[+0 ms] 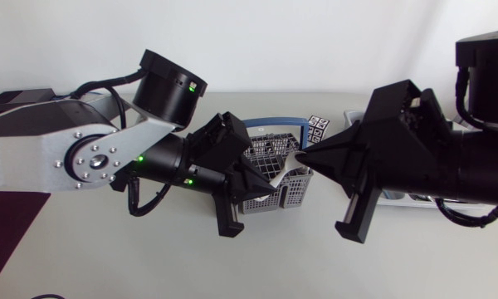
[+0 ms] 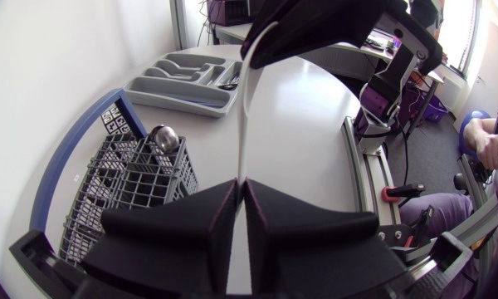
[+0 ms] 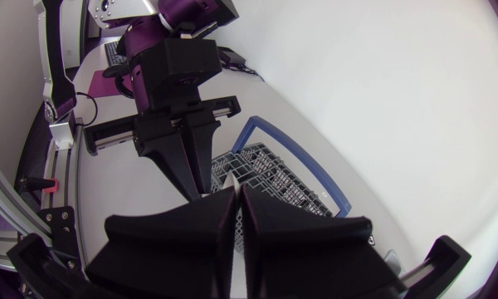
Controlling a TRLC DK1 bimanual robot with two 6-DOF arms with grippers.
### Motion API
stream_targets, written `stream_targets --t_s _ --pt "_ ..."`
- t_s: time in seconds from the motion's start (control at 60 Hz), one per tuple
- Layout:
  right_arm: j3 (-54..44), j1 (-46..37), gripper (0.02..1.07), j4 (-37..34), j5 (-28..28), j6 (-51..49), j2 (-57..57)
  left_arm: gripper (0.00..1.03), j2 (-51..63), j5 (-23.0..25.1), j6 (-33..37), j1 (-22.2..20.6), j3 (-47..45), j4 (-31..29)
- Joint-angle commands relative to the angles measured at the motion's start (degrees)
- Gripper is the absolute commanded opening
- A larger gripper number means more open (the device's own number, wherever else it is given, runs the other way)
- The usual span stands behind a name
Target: Transfer all utensils from the basket to the drawer tray.
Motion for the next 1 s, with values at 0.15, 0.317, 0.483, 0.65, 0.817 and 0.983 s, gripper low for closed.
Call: stream_targets --t_s 0.15,0.317,0.483,0.65,0.817,0.983 --pt "-1.08 -1.65 0.43 1.98 -0.22 4.03 0.06 0.03 1.45 0.41 -4.21 0.98 2.47 0.83" --pt "-0.55 -6.05 0.57 3.65 -0.84 7.99 0.85 0.03 1.27 0.05 -6.23 1.86 2.56 2.68" --pt "1.03 -8.16 0.57 3.21 -3.65 12.91 5.16 0.03 1.71 -5.48 -10.27 2.39 3.26 6.28" --pt "4.19 -7.9 0.57 2.6 -6.99 14.67 10.25 0.03 3.29 -12.6 -13.87 0.63 3.7 10.33" --pt "8.5 -8.25 0.57 2.51 -8.22 16.25 15.18 0.03 5.49 -14.36 -17.48 0.63 5.55 11.56" --pt "12.98 -11.5 0.55 2.33 -10.6 18.27 20.89 0.03 6.19 -14.36 -21.61 1.95 6.25 13.14"
